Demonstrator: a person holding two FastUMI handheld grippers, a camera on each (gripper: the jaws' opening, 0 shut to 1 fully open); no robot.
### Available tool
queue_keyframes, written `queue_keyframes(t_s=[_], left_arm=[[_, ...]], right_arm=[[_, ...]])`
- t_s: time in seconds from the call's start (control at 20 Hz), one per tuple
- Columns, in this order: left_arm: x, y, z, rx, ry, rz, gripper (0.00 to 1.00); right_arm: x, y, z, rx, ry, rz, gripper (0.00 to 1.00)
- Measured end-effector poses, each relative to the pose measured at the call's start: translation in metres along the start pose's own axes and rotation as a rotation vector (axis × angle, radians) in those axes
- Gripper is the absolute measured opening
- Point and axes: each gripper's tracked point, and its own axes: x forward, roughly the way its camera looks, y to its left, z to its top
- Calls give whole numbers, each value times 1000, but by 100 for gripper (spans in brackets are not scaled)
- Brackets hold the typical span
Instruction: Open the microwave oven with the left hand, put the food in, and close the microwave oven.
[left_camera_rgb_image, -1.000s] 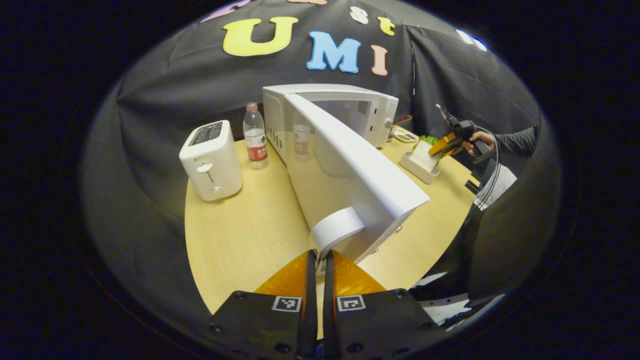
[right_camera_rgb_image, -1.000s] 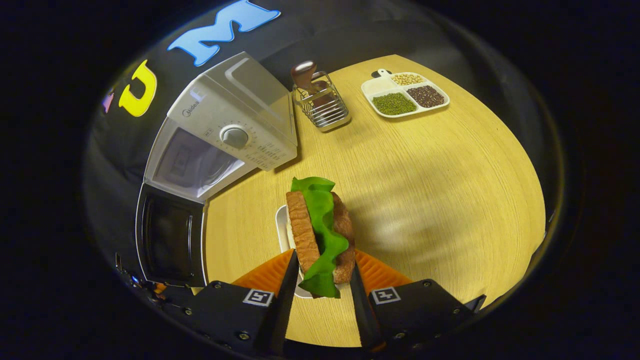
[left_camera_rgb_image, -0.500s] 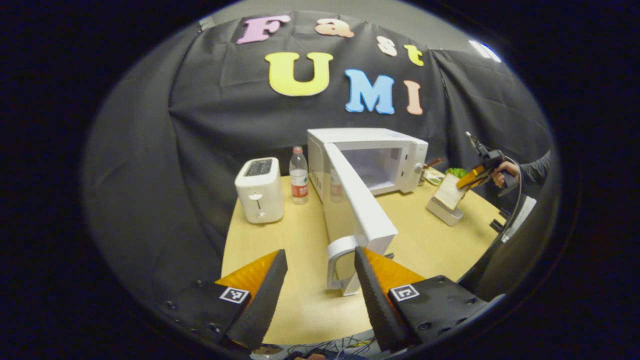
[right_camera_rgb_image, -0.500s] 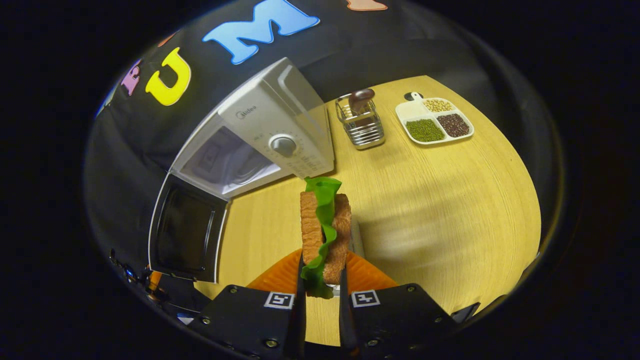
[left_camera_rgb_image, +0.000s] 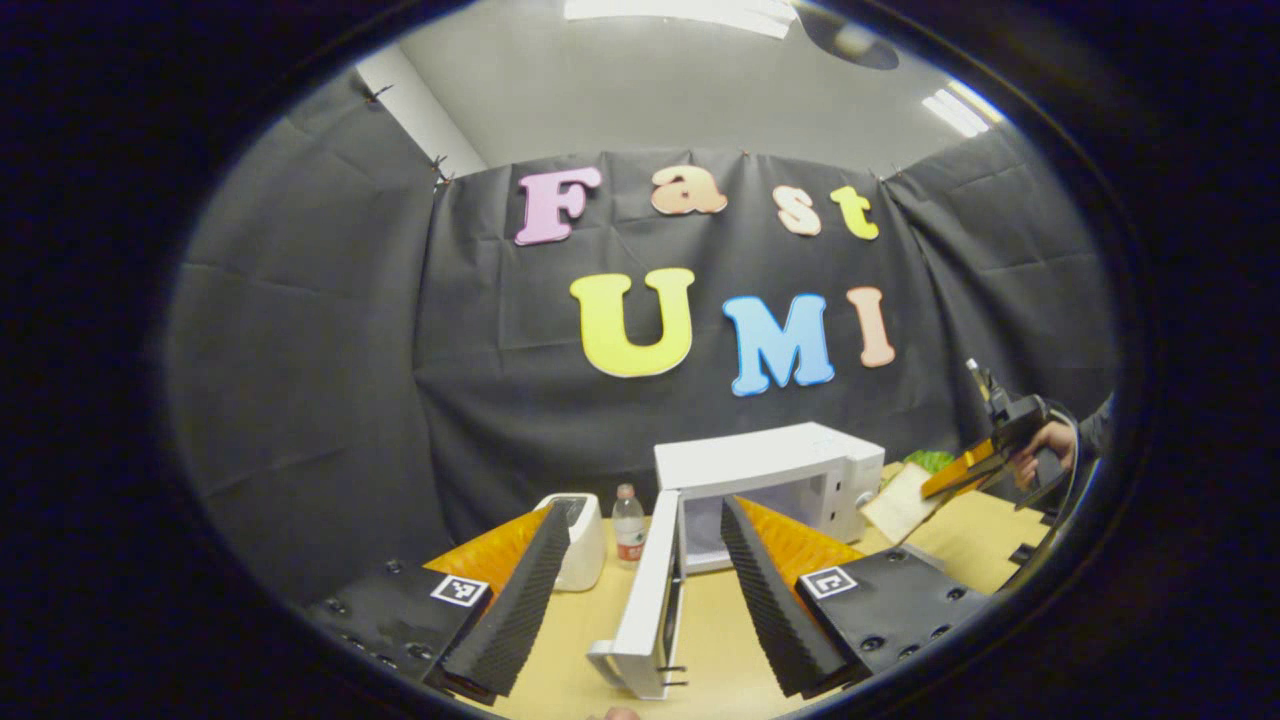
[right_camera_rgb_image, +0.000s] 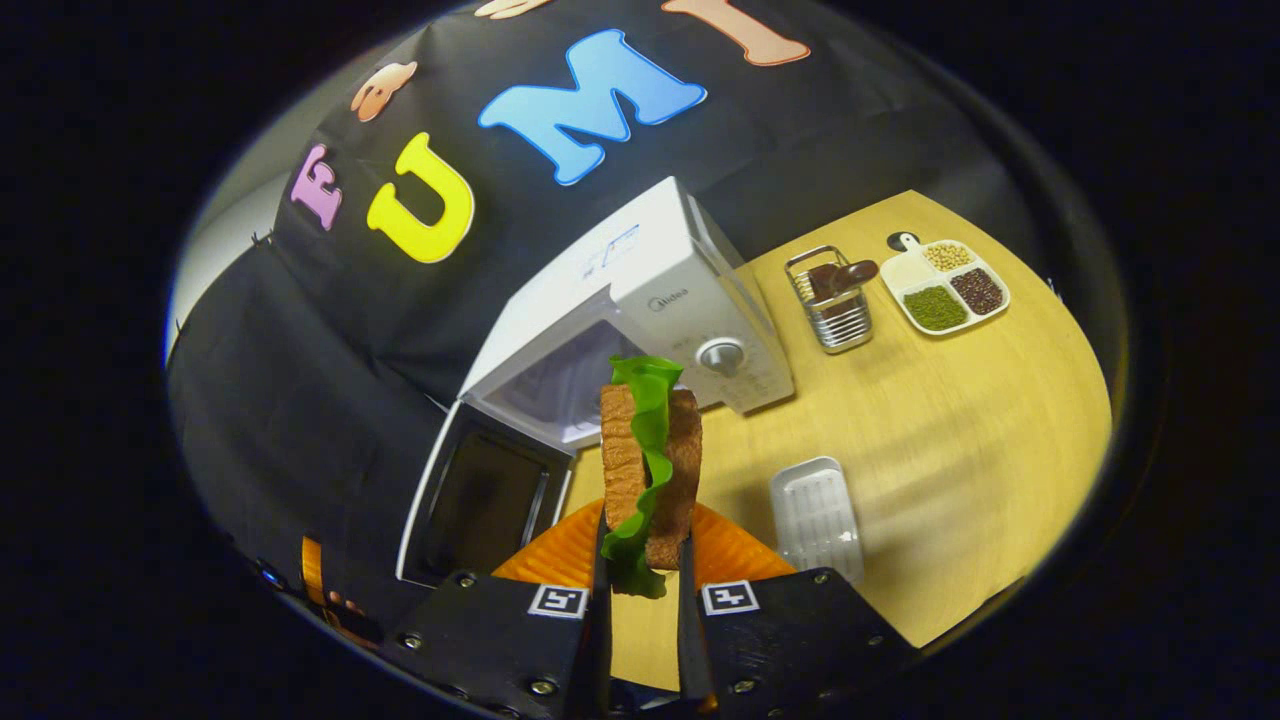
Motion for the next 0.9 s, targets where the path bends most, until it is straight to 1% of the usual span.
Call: queue_keyframes(t_s=[0.1,0.25,0.35,0.45,0.5,0.55,0.6,0.65,0.7,0.9], left_arm=[[9,-15,8,-26,-24,-11,98],[13,-35,22,-57,-47,-37,100],[16,-42,33,-46,-69,-51,100],[21,-49,32,-35,-62,-70,94],[24,-49,26,-30,-45,-78,100],[26,-50,21,-28,-27,-88,100],[25,-52,18,-25,-15,-101,98],[24,-53,18,-21,-11,-110,98],[24,-53,17,-14,-7,-119,100],[24,-45,7,24,33,-119,100]], right_arm=[[18,19,7,79,-36,56,27],[41,34,9,183,-91,93,27],[57,35,9,250,-120,101,27],[82,32,2,329,-128,86,27],[94,32,2,387,-141,88,27],[107,32,3,452,-161,94,27],[121,32,3,512,-179,96,27],[135,31,4,569,-197,97,27],[147,34,4,620,-215,105,27],[195,48,17,737,-315,138,27]])
